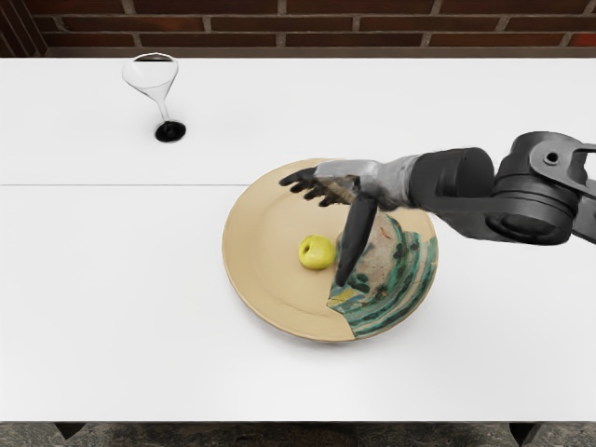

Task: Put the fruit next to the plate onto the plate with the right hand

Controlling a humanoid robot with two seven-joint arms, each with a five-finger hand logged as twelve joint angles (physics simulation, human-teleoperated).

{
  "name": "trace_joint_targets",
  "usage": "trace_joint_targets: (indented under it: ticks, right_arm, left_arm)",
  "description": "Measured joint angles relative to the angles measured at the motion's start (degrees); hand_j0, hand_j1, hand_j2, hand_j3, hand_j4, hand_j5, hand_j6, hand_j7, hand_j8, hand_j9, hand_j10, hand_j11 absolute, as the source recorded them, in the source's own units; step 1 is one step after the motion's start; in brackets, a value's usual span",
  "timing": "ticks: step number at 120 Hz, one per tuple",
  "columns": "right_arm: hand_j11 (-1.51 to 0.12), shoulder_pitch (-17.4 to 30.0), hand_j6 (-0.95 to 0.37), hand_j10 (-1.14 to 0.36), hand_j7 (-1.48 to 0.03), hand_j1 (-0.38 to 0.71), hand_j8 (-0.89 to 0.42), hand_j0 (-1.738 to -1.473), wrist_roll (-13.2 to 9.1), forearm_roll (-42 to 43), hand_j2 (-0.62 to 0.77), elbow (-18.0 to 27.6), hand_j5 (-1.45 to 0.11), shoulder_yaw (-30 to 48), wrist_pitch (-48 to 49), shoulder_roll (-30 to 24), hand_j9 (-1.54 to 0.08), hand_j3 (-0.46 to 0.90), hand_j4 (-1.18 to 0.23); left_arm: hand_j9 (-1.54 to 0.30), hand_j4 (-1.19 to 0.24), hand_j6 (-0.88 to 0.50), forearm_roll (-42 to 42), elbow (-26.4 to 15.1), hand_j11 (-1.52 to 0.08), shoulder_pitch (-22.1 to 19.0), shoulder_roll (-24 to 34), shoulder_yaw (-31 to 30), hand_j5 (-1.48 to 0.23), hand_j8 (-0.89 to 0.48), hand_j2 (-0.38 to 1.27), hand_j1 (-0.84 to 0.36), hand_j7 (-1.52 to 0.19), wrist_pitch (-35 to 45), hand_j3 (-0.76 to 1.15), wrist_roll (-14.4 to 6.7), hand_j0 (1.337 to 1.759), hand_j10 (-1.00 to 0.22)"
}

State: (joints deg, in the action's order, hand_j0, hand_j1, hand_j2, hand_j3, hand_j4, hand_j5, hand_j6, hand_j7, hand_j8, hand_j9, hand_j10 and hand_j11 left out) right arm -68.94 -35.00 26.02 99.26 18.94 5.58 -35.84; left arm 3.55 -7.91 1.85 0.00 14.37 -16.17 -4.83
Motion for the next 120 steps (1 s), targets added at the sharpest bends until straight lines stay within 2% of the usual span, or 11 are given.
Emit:
trace_joint_targets:
  ticks: [9, 19, 28, 42, 52, 65, 86, 120]
  right_arm:
    - [-0.06, 9.11, -0.03, -0.04, -0.06, -0.31, -0.02, -1.658, 0.0, -5.14, 0.01, -1.68, -0.07, 12.27, 12.34, -1.62, -0.07, 0.0, -0.04]
    - [-0.04, 14.74, -0.02, -0.03, -0.04, -0.33, -0.02, -1.658, 0.0, -12.51, 0.01, -3.88, -0.04, 20.03, 21.71, -4.89, -0.04, 0.0, -0.03]
    - [-0.03, 18.53, -0.01, -0.02, -0.03, -0.33, -0.01, -1.658, 0.0, -20.36, 0.0, -8.25, -0.03, 23.07, 25.67, -7.35, -0.03, 0.0, -0.02]
    - [-0.02, 22.33, -0.01, -0.01, -0.02, -0.34, -0.01, -1.658, 0.0, -32.68, 0.0, -20.17, -0.02, 21.87, 28.21, -9.0, -0.02, 0.0, -0.01]
    - [-0.01, 23.17, 0.0, -0.01, -0.01, -0.34, 0.0, -1.658, 0.0, -39.05, 0.0, -25.43, -0.01, 18.33, 28.89, -10.9, -0.01, 0.0, -0.01]
    - [-0.01, 23.09, 0.0, 0.0, -0.01, -0.35, 0.0, -1.658, 0.0, -45.93, 0.0, -28.22, -0.01, 12.85, 29.25, -14.9, -0.01, 0.0, 0.0]
    - [0.0, 19.19, 0.0, 0.0, 0.0, -0.35, 0.0, -1.658, 0.0, -50.66, 0.0, -29.45, 0.0, 5.46, 29.42, -18.91, 0.0, 0.0, 0.0]
    - [0.0, 16.89, 0.0, 0.0, 0.0, -0.35, 0.0, -1.658, 0.0, -53.12, 0.0, -29.68, 0.0, 3.35, 29.46, -23.54, 0.0, 0.0, 0.0]
  left_arm:
    - [0.0, 0.0, 0.0, -0.02, 0.0, 0.0, 0.0, 0.0, -0.01, 0.0, 0.0, 0.0, 0.35, 0.0, 0.0, 0.0, 0.0, 1.658, 0.0]
    - [0.0, 0.0, 0.0, -0.03, 0.0, 0.0, 0.0, 0.0, -0.02, 0.0, 0.0, 0.0, 0.35, 0.0, 0.0, 0.0, 0.0, 1.658, 0.0]
    - [0.0, 0.0, 0.0, -0.03, 0.0, 0.0, 0.0, 0.0, 0.01, 0.0, 0.0, 0.0, 0.35, 0.0, 0.0, 0.0, 0.0, 1.658, 0.0]
    - [0.0, 0.0, 0.0, -0.03, 0.0, 0.0, 0.0, 0.0, -0.01, 0.0, 0.0, 0.0, 0.35, 0.0, 0.0, 0.0, 0.0, 1.658, 0.0]
    - [0.0, 0.0, 0.0, -0.03, 0.0, 0.0, 0.0, 0.0, -0.01, 0.0, 0.0, 0.0, 0.35, 0.0, 0.0, 0.0, 0.0, 1.658, 0.0]
    - [0.0, 0.0, 0.0, -0.04, 0.0, 0.0, 0.0, 0.0, -0.01, 0.0, 0.0, 0.0, 0.35, 0.0, 0.0, 0.0, 0.0, 1.658, 0.0]
    - [0.0, 0.0, 0.0, -0.06, 0.0, 0.0, 0.05, 0.0, -0.01, 0.0, 0.0, 0.0, 0.35, 0.0, 0.0, 0.0, 0.01, 1.658, 0.0]
    - [0.0, 0.0, 0.0, -0.03, 0.08, 0.0, 0.61, 0.0, -0.05, 0.0, 0.0, 0.0, 0.35, 0.0, 0.0, 0.0, 0.01, 1.658, 0.0]
